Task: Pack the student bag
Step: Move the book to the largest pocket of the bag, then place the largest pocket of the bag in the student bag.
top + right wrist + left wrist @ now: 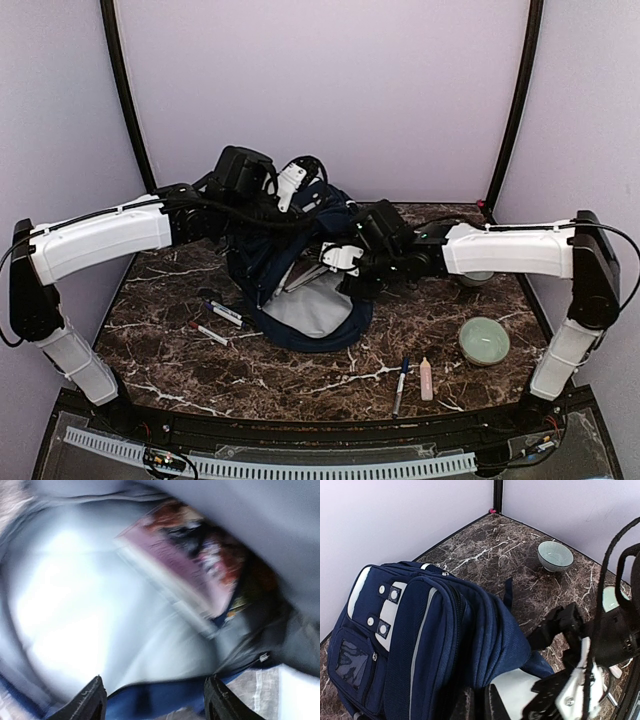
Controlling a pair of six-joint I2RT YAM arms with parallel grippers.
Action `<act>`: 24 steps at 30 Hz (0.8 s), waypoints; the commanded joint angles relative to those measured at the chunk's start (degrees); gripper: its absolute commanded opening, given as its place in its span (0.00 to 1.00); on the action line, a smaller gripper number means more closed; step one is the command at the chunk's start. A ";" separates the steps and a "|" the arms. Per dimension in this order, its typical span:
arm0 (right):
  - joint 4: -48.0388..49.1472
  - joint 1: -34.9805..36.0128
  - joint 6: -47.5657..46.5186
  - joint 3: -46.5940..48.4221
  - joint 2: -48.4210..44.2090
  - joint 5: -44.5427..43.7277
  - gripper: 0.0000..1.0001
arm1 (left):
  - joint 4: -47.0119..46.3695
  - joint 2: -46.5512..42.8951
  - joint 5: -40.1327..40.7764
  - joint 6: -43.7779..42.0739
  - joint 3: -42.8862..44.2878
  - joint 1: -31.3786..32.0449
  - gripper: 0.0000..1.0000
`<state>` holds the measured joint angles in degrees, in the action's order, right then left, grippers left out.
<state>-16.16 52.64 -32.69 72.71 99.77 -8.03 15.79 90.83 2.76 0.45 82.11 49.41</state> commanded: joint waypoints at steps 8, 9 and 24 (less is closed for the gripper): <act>-17.87 -10.23 3.05 -10.76 -12.11 20.15 0.66 | -9.62 -0.46 -6.06 1.15 -4.35 0.51 0.01; -18.49 -12.08 3.71 -9.85 -11.72 22.05 0.66 | -10.99 -0.62 -7.88 1.21 -5.36 0.51 0.02; -18.17 -27.20 11.05 -0.03 -13.13 29.24 0.64 | -16.13 7.76 -19.69 3.03 -9.52 1.40 0.06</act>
<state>-37.10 25.91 -24.97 73.58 89.78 18.26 3.16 96.95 -13.61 3.75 71.79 50.11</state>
